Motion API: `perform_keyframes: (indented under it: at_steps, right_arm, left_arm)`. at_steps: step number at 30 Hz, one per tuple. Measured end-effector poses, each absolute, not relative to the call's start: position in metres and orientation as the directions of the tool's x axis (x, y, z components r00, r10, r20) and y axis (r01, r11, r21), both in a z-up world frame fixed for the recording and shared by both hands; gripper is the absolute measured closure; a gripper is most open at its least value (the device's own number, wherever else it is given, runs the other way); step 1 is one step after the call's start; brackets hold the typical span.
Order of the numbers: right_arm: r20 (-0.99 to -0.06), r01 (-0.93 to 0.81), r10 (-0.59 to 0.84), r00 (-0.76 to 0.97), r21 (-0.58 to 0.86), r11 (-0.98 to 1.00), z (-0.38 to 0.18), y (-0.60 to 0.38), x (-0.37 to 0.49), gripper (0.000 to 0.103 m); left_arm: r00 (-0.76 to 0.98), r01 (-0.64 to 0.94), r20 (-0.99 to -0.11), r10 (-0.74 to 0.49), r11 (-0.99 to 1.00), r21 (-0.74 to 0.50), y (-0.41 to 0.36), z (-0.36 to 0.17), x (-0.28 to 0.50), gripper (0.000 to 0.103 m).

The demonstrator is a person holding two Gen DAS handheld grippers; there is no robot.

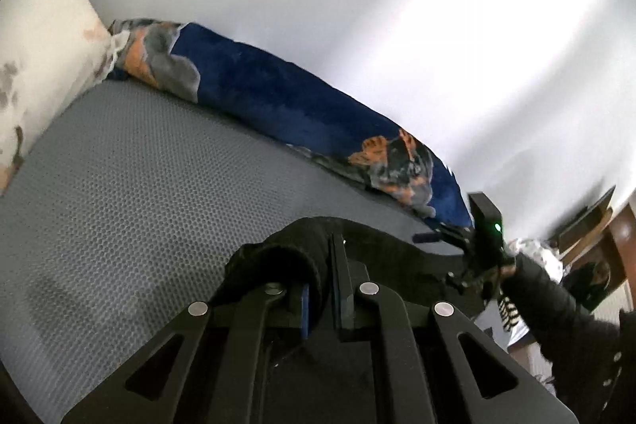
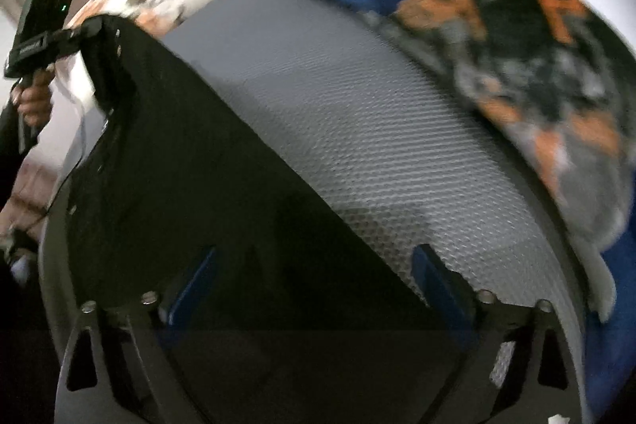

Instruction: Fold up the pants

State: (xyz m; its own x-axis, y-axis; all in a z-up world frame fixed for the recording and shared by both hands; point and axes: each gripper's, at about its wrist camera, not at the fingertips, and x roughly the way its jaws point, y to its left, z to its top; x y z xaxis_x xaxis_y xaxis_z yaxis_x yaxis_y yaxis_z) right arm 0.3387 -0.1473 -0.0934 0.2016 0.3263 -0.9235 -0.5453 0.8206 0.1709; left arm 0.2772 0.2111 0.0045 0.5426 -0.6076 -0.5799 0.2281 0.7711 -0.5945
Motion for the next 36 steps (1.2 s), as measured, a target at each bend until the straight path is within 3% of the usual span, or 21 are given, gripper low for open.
perform_keyframes:
  at_steps: [2,5,8,10,15,18,27,36]
  right_arm:
    - [-0.935,-0.561,0.314,0.167,0.172,0.81,-0.099,-0.149,0.346,0.026]
    - [-0.956,-0.588,0.281,0.088,0.178,0.789,-0.111,-0.152,0.358,0.048]
    - [-0.964,-0.582,0.259,0.052,0.182,0.793,-0.119,-0.165,0.361,0.05]
    - [-0.965,-0.573,0.259,0.049,0.186,0.798,-0.12,-0.175,0.36,0.058]
    - [-0.965,-0.549,0.241,0.103,0.147,0.823,-0.119,-0.182,0.351,0.088]
    - [-0.963,-0.534,0.202,0.18,0.077,0.842,-0.111,-0.175,0.334,0.094]
    - [-0.88,-0.369,0.019,0.474,-0.178,0.912,-0.05,-0.133,0.249,0.096]
    - [-0.847,-0.288,-0.03,0.531,-0.213,0.934,-0.006,-0.084,0.135,0.097]
  left_arm:
    - [0.547,0.231,-0.585,-0.599,0.78,-0.582,0.209,0.008,0.275,0.095]
    - [0.551,0.221,-0.595,-0.586,0.789,-0.573,0.211,0.011,0.271,0.095]
    - [0.552,0.213,-0.611,-0.568,0.804,-0.555,0.21,0.011,0.272,0.095]
    - [0.548,0.211,-0.62,-0.561,0.81,-0.547,0.209,0.01,0.272,0.095]
    - [0.546,0.203,-0.636,-0.545,0.823,-0.531,0.206,0.004,0.273,0.095]
    - [0.546,0.2,-0.65,-0.529,0.835,-0.512,0.204,-0.001,0.274,0.095]
    - [0.561,0.215,-0.663,-0.495,0.861,-0.46,0.207,-0.004,0.261,0.095]
    - [0.552,0.291,-0.647,-0.525,0.849,-0.441,0.221,0.011,0.194,0.095]
